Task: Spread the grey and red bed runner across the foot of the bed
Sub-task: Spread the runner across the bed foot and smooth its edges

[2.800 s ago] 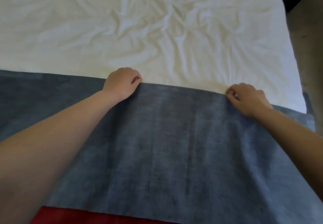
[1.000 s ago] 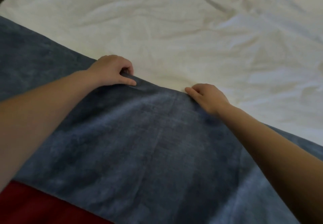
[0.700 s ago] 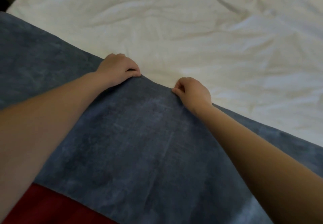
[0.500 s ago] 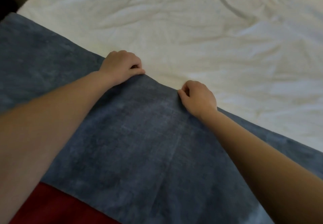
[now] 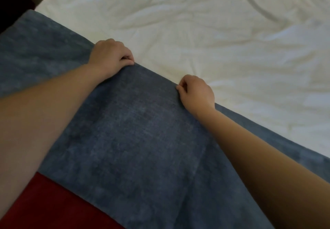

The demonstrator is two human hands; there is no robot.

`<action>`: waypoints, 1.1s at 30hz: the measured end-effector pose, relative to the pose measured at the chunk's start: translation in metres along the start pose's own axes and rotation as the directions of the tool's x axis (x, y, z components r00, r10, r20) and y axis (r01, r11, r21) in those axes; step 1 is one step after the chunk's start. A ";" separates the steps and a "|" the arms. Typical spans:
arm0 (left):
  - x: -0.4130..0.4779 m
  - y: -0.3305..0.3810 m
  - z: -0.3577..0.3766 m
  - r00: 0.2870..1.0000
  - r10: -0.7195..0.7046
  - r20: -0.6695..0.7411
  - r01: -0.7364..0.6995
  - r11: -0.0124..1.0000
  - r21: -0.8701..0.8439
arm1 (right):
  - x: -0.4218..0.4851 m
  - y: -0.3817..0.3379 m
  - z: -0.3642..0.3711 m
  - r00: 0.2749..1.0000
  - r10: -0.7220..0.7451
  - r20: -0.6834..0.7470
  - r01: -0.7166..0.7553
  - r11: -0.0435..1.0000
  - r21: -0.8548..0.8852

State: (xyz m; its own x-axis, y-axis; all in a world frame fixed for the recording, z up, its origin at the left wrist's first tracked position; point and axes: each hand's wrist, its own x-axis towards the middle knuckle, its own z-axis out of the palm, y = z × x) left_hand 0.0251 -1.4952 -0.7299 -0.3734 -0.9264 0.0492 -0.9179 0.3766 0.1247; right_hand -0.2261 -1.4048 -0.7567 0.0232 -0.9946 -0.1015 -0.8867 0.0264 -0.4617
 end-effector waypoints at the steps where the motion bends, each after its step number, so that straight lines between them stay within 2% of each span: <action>1: 0.000 -0.002 -0.001 1.000 -0.007 -0.001 0.007 1.000 -0.004 | 0.000 -0.001 0.001 1.000 0.003 -0.004 -0.003 1.000 -0.009; 4: -0.003 -0.021 -0.012 0.998 -0.019 0.053 0.021 0.999 -0.036 | 0.004 -0.006 0.000 1.000 -0.018 -0.015 0.017 1.000 -0.007; 6: -0.007 -0.040 -0.021 0.995 -0.008 0.101 0.011 0.999 -0.033 | 0.008 -0.009 0.001 0.995 -0.093 -0.022 0.092 0.995 -0.034; 9: -0.008 -0.052 -0.023 0.998 -0.029 0.053 0.026 0.997 0.066 | 0.011 -0.011 0.008 0.989 -0.145 -0.040 0.140 0.984 -0.109; 11: -0.001 -0.047 -0.013 0.993 -0.118 0.023 0.110 0.972 0.209 | 0.010 -0.010 0.014 0.986 -0.149 -0.080 0.133 0.976 -0.174; 13: 0.007 -0.035 -0.004 0.961 -0.276 -0.010 0.268 0.923 0.275 | 0.010 -0.010 0.019 0.987 -0.134 -0.093 0.108 0.965 -0.239; 15: 0.014 -0.028 0.000 0.925 -0.369 -0.085 0.378 0.889 0.257 | 0.010 -0.014 0.020 0.989 -0.110 -0.103 0.077 0.956 -0.282; 18: 0.006 -0.027 -0.008 0.892 -0.361 -0.271 0.401 0.909 0.110 | 0.002 -0.018 0.011 0.969 -0.089 -0.231 0.023 0.961 -0.275; 20: -0.015 -0.026 -0.013 0.848 -0.370 -0.380 0.394 0.919 -0.015 | -0.018 -0.020 0.007 0.930 -0.209 -0.303 0.136 0.960 -0.246; 21: -0.028 -0.027 -0.012 0.852 -0.366 -0.374 0.382 0.924 -0.033 | -0.029 -0.020 0.008 0.910 -0.298 -0.289 0.230 0.942 -0.246; 22: -0.039 -0.030 -0.008 0.881 -0.356 -0.313 0.369 0.929 -0.017 | -0.037 -0.020 0.009 0.910 -0.358 -0.211 0.305 0.919 -0.249; 23: -0.048 -0.034 -0.003 0.914 -0.355 -0.194 0.365 0.931 0.014 | -0.044 -0.019 0.012 0.926 -0.367 -0.093 0.336 0.909 -0.246; 25: -0.057 -0.044 0.008 0.919 -0.387 0.079 0.383 0.922 0.061 | -0.048 -0.015 0.017 0.952 -0.285 0.109 0.304 0.921 -0.244; 26: -0.054 -0.049 0.011 0.901 -0.406 0.155 0.401 0.914 0.062 | -0.046 -0.012 0.018 0.957 -0.253 0.144 0.283 0.924 -0.257; 31: -0.019 -0.052 0.005 0.840 -0.485 0.244 0.471 0.874 0.115 | -0.040 -0.009 0.023 0.962 -0.213 0.172 0.259 0.911 -0.320; 33: -0.013 -0.049 -0.010 0.836 -0.524 0.164 0.516 0.852 0.090 | -0.040 -0.010 0.019 0.959 -0.215 0.187 0.265 0.914 -0.307</action>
State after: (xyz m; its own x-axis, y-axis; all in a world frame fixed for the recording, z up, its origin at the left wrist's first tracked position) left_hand 0.0760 -1.5015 -0.7270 0.1469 -0.9713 -0.1871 -0.9866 -0.1573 0.0421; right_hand -0.2090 -1.3634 -0.7646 0.2992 -0.9401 -0.1631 -0.9461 -0.2701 -0.1784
